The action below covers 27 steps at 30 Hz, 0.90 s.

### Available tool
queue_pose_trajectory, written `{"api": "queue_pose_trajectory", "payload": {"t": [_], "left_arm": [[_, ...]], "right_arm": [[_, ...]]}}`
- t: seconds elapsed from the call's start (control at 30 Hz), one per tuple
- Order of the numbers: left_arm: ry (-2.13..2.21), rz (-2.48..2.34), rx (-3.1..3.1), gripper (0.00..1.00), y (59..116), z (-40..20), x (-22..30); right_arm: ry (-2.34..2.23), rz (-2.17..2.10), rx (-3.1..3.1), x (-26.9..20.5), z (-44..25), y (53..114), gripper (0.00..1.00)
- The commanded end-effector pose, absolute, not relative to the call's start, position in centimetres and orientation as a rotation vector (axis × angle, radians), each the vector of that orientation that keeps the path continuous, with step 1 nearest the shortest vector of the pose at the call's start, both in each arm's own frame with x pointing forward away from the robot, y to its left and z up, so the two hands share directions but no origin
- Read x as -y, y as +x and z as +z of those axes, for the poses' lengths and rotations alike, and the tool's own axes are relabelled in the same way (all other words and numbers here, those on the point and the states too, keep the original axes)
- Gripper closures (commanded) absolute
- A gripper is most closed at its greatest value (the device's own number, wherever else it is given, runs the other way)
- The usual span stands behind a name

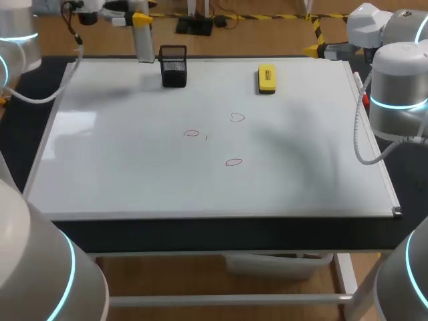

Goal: Pick up the inspection probe, press it on each red-marked spot on the whiteboard one by one, put down the probe, pick up the eraser, and wipe off all the red marks.

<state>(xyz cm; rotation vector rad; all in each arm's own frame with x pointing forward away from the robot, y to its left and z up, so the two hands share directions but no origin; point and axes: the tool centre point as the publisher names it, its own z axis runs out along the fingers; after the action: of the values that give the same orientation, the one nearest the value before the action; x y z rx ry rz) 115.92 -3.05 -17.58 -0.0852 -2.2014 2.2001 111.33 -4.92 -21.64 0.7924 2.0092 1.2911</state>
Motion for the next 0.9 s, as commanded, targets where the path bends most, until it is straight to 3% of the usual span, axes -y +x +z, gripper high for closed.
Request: {"api": "queue_pose_trajectory", "payload": {"t": [0.03,0.9], "left_arm": [[-0.081,2.191,2.204,1.00,115.1,-18.1,1.3],[0.075,2.152,2.236,1.00,111.6,-21.6,-1.8]], "right_arm": [[0.792,1.291,-2.011,4.9,-21.6,111.4,0.00],[0.792,1.291,-2.011,4.9,-21.6,111.4,0.00]]}}
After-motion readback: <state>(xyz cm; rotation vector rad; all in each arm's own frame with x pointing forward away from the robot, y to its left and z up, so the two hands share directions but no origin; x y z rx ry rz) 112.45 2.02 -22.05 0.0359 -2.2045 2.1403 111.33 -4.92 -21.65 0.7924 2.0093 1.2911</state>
